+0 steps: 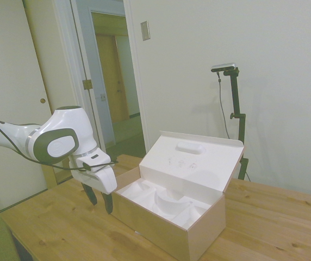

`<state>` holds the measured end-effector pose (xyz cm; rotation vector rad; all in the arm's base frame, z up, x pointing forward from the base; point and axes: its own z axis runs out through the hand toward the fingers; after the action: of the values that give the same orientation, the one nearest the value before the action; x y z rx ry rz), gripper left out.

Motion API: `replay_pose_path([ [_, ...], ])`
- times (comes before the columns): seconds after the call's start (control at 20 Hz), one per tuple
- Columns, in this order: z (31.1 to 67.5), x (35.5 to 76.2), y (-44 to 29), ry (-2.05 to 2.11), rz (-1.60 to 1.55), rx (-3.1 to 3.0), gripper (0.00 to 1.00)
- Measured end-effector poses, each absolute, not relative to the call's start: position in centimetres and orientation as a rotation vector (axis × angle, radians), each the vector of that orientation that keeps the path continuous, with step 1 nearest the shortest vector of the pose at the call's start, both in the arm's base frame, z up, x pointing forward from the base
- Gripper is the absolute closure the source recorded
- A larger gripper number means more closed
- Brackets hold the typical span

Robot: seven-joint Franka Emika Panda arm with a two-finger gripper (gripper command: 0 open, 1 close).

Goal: Close the box

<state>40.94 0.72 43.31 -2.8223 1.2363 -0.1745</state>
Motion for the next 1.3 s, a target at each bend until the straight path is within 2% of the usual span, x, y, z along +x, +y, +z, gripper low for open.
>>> replay_pose_path([
  [0.15, 43.3, 41.0, 0.7, 1.236, -0.176, -2.822, 0.0],
  [0.3, 44.8, 40.7, 0.8, 1.233, -0.229, -2.805, 0.0],
  [0.55, 50.5, 39.0, 0.5, 1.223, -0.435, -2.734, 0.0],
  [0.8, 58.3, 39.0, -1.8, 1.246, -0.68, -2.609, 0.0],
  [1.05, 65.6, 41.5, -3.6, 1.252, -0.835, -2.505, 0.0],
  [1.3, 68.2, 48.1, -5.3, 1.242, -0.918, -2.468, 0.0],
])
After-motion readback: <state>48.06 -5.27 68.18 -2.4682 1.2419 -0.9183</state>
